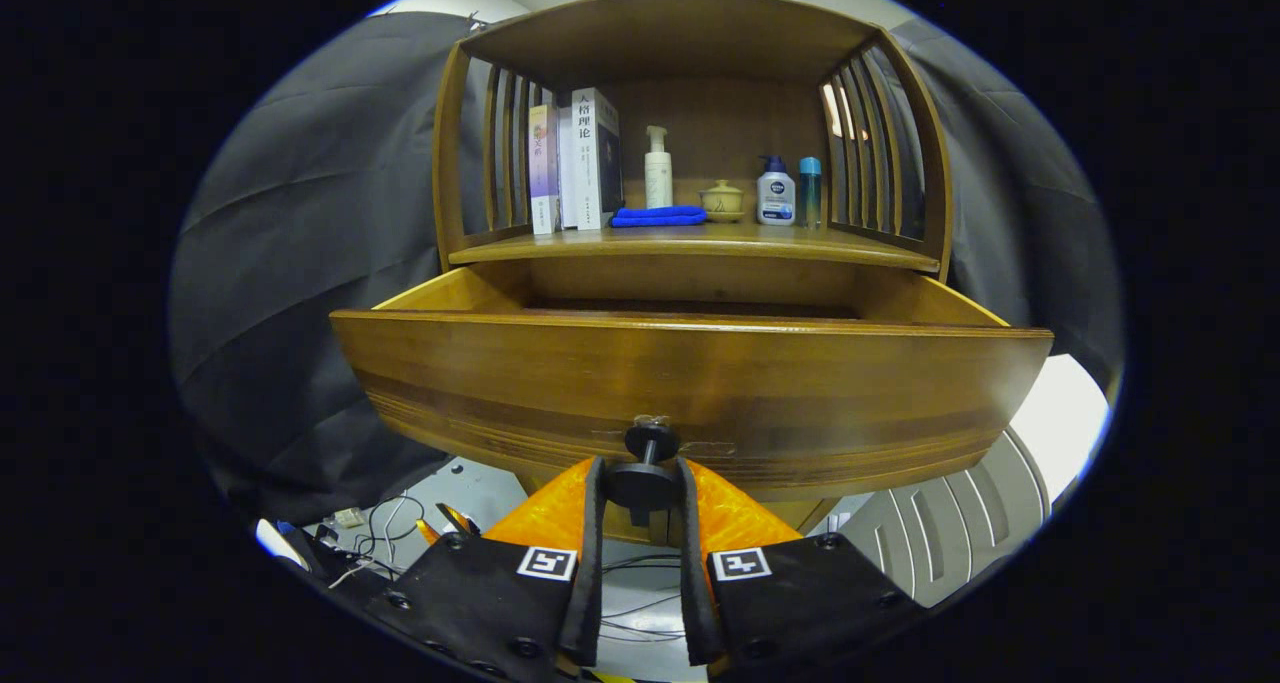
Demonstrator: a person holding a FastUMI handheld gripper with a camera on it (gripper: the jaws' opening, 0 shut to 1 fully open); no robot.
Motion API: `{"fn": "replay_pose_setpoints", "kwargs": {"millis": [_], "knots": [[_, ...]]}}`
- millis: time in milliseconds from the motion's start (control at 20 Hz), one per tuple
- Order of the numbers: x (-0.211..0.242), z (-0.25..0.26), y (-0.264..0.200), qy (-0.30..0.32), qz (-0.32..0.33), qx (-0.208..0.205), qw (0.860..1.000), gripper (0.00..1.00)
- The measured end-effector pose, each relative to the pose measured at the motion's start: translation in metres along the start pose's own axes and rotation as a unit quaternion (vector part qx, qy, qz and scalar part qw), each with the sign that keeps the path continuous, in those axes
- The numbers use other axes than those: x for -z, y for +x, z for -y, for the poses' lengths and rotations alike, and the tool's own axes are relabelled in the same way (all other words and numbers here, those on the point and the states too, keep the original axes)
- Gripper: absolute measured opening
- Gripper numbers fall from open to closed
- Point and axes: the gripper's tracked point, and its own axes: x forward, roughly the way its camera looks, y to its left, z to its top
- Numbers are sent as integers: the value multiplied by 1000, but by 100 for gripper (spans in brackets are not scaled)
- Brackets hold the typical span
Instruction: Pull open the drawer, take out the items inside it, and place them on the countertop above the cabinet.
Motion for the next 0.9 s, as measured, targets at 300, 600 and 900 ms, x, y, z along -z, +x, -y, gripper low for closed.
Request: {"fn": "replay_pose_setpoints", "kwargs": {"millis": [300, 600, 900], "knots": [[4, -4, -8, -1, -8, -11, 1000, 38], [-11, -13, -24, -12, 10, -26, 1000, 54], [-54, -34, -51, -81, 90, -50, 991, 98]]}}
